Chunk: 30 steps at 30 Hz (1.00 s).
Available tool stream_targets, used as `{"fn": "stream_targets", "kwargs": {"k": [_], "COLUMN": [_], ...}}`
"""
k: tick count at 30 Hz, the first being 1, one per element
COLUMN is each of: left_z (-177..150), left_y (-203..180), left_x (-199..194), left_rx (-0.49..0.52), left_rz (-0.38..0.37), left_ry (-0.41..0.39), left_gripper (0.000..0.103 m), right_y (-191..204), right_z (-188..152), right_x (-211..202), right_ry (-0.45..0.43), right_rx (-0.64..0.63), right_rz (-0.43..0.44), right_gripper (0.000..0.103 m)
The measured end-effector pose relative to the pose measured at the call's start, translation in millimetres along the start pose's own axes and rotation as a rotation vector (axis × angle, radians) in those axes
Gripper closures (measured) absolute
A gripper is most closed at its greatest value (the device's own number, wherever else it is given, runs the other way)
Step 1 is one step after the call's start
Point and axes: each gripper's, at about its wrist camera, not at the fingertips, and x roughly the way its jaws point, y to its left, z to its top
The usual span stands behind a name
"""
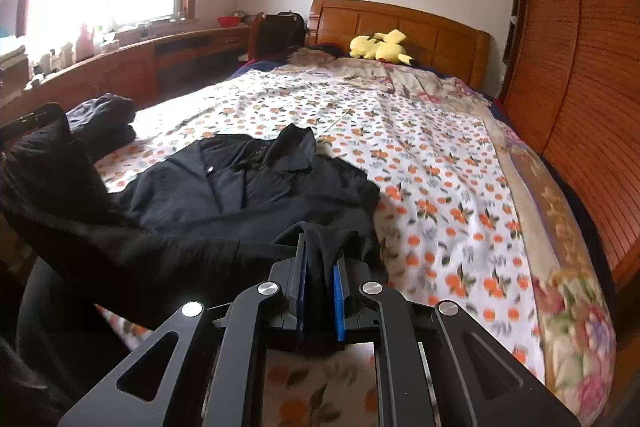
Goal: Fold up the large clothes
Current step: 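Grasp the coat hem with both tools and fold it up toward the collar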
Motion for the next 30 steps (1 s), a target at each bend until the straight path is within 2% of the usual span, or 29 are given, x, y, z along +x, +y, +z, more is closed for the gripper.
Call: {"fn": "stream_targets", "kwargs": {"k": [9,15,20,26,30], "left_z": [54.1,90.3,114.7,126.3,125.6], "left_y": [9.7,19.9,35.7,44.7,47.3], "left_x": [80.5,144.3,197.8,248.7,262.9], "left_rx": [0.065,0.090,0.084,0.093,0.097], "left_rz": [0.064,0.136,0.168,0.158,0.153], "left_ry": [-0.006,-0.004,0.002,0.033,0.034], "left_gripper": [0.098,0.098,0.098,0.097,0.094], "right_y": [-31.3,-55.7,-75.3,-89.4,-93.5], "right_z": [48.1,87.6,117.6,142.3,152.3], "right_x": [82.4,154.7,206.3,264.6,294.1], "right_ry": [-0.029,-0.039,-0.050,-0.031,-0.015], "right_rx": [0.002,-0.002,0.027,0.064,0.087], "right_rz": [-0.023,-0.102,-0.177,-0.235,-0.285], "right_gripper": [0.094,0.094,0.094,0.094,0.094]}}
